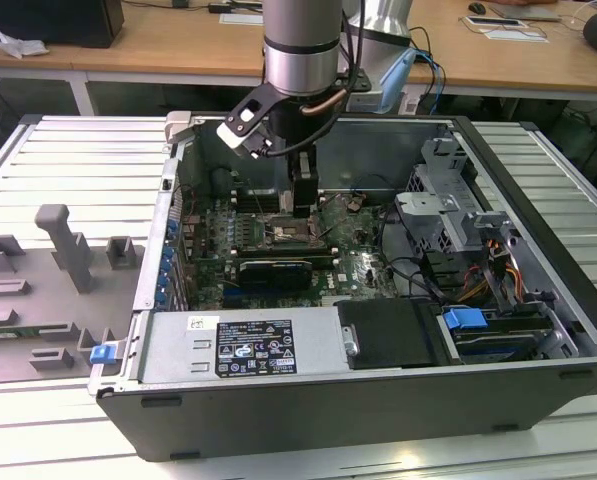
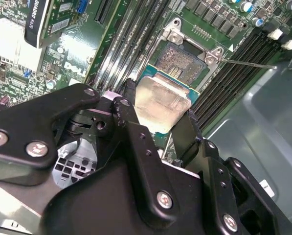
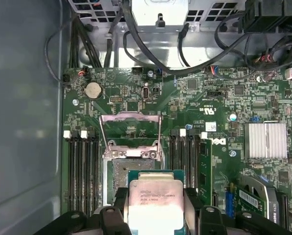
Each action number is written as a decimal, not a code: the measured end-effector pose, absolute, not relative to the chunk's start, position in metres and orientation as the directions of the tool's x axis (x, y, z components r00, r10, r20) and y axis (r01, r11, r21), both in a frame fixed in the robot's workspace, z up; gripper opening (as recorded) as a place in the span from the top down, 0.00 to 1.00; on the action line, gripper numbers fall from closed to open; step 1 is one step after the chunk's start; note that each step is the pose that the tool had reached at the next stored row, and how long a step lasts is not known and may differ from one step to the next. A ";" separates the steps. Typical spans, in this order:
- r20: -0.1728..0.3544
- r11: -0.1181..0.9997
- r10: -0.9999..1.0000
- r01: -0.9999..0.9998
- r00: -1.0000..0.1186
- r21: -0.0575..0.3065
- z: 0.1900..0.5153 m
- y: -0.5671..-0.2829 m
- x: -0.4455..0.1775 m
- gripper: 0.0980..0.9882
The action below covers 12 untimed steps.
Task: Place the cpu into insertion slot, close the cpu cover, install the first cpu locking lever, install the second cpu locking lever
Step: 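Place the cpu into insertion slot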
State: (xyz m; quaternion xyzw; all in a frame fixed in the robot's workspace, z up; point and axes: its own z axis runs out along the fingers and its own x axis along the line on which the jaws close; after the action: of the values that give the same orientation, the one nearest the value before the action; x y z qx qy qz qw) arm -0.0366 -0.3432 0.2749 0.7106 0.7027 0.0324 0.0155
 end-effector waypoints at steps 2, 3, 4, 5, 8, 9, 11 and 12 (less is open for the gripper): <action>0.024 -0.012 1.000 0.998 0.010 0.067 0.274 -0.343 -0.037 0.51; 0.024 -0.012 1.000 0.998 0.010 0.067 0.274 -0.343 -0.037 0.51; 0.024 -0.012 1.000 0.998 0.010 0.067 0.274 -0.343 -0.037 0.51; 0.024 -0.012 1.000 0.998 0.010 0.067 0.273 -0.343 -0.037 0.51; 0.024 -0.012 1.000 0.998 0.010 0.067 0.271 -0.343 -0.037 0.51; 0.024 -0.012 1.000 0.998 0.011 0.067 0.270 -0.343 -0.037 0.51; 0.024 -0.012 1.000 0.998 0.010 0.067 0.264 -0.343 -0.037 0.51; 0.024 -0.012 1.000 0.998 0.010 0.067 0.262 -0.342 -0.037 0.51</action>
State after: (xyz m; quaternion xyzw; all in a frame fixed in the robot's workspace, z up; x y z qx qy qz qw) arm -0.0375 -0.3423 0.2620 0.7106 0.7027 0.0323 0.0154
